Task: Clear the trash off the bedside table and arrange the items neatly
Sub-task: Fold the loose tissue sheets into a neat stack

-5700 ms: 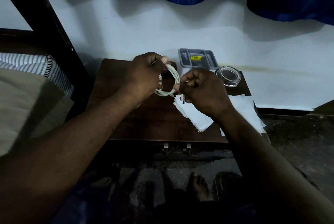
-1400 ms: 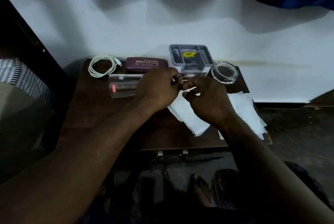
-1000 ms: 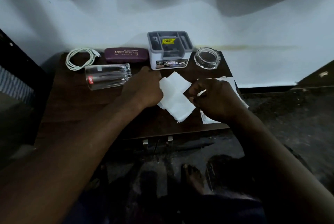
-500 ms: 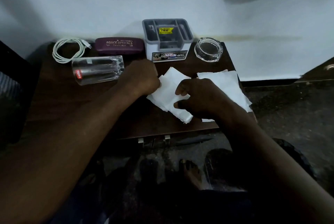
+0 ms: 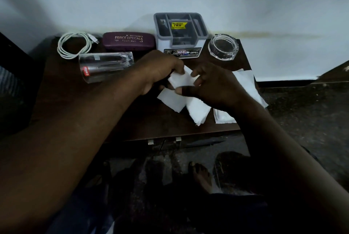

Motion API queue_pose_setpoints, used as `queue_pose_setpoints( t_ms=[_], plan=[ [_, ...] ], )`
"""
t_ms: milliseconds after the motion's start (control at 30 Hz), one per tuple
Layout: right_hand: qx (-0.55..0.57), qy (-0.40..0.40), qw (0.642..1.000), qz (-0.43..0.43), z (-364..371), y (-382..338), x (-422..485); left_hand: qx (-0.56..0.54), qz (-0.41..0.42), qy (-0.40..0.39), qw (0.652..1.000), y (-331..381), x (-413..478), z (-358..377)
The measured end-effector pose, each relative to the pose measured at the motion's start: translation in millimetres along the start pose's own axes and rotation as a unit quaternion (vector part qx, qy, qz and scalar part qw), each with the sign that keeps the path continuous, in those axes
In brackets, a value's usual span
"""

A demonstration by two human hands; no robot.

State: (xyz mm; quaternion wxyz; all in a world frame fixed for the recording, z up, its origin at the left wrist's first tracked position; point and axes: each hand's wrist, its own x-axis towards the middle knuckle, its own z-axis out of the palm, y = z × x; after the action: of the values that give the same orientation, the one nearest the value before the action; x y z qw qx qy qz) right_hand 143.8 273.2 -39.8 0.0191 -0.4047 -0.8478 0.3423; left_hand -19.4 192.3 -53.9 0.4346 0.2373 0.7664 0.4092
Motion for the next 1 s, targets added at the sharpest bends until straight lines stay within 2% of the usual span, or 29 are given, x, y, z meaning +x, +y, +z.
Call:
queue_pose_setpoints(
  t_ms=[133, 367, 533, 767, 867, 1000],
  plan=[
    [0.037, 0.003, 0.999, -0.001, -1.1, -0.6, -2.9, -0.075, 0.009, -0.011, 0.997, 6.1, -4.0, 1.3],
    [0.114, 0.023, 0.993, 0.026, -2.0, 3.5, 5.8, -0.115, 0.007, -0.038, 0.993, 8.9, -4.7, 0.6],
    [0.181, 0.088, 0.978, 0.057, -4.0, 6.0, 9.4, -0.094, 0.035, 0.014, 0.995, 3.8, -2.6, 6.8],
    [0.389, 0.116, 0.911, 0.076, -9.8, 2.3, 9.2, -0.133, 0.038, -0.076, 0.988, 3.5, -14.8, 21.5],
    [0.444, 0.094, 0.888, 0.070, -8.2, -2.7, 6.8, -0.217, 0.002, -0.107, 0.970, 6.8, -20.2, 29.2],
    [0.484, 0.014, 0.874, 0.043, -7.3, -5.3, 4.1, -0.311, -0.029, -0.145, 0.939, 11.0, -23.8, 29.3]
  ],
)
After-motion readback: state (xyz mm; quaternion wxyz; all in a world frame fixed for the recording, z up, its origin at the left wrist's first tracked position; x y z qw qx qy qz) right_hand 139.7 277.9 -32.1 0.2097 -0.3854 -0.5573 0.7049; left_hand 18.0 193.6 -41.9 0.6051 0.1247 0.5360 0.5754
